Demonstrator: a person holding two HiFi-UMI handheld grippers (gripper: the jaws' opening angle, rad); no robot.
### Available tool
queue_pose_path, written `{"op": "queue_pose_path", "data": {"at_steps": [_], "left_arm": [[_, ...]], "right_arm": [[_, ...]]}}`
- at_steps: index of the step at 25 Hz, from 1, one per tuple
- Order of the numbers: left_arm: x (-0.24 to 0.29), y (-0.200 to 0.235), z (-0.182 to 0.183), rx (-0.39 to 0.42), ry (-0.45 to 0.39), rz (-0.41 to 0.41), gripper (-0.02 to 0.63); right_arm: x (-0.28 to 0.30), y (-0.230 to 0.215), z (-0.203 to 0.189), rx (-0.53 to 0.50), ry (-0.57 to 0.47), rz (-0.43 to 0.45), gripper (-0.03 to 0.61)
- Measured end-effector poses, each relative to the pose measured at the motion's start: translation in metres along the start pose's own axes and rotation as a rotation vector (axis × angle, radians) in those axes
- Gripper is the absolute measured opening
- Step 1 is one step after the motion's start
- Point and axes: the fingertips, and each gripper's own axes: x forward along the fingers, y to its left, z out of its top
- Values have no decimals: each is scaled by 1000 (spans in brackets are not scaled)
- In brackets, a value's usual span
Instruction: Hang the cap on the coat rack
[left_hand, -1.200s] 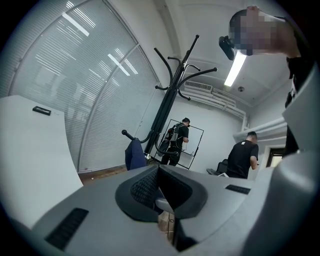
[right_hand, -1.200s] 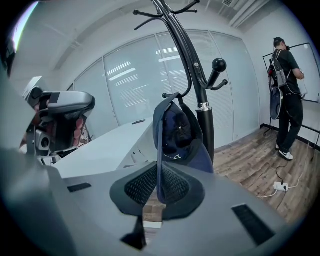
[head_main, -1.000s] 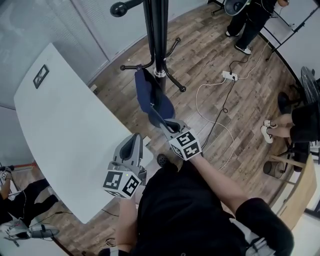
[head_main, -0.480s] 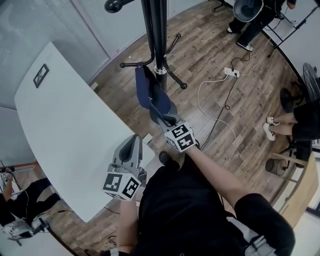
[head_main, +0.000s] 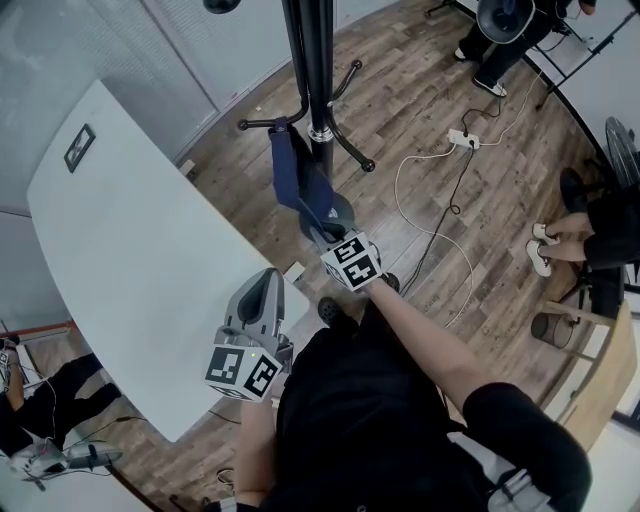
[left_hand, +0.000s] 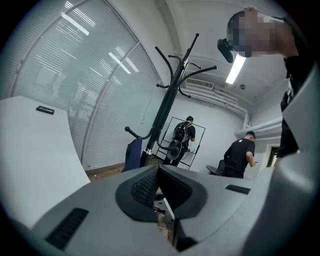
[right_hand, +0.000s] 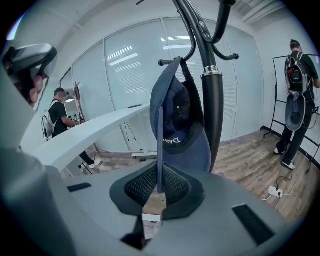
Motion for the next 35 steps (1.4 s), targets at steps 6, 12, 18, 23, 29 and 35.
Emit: {"op": "queue_pose_path", "data": {"at_steps": [6,12,18,23,29,35], "left_arm": [[-3,5,0,-3,4,11,14],[-3,7,1,-1,-2,16,15],[-2,7,3,1,-11,15,14],[1,7,7,8,-16,10,15],[2,7,9,10,-21,11,15],[1,9,9,11,-26,9,14]], "right_arm": [[16,-5,-1,-12,36,1,44],[20,-7,-3,-18,54,1,46],[20,-10,-3,-19,61,-10,46],[19,-13,-2,-7,62,2,46],[17,-15,-1,3,63,-3,46],[15,-14,3,7,49,-8,46]]}}
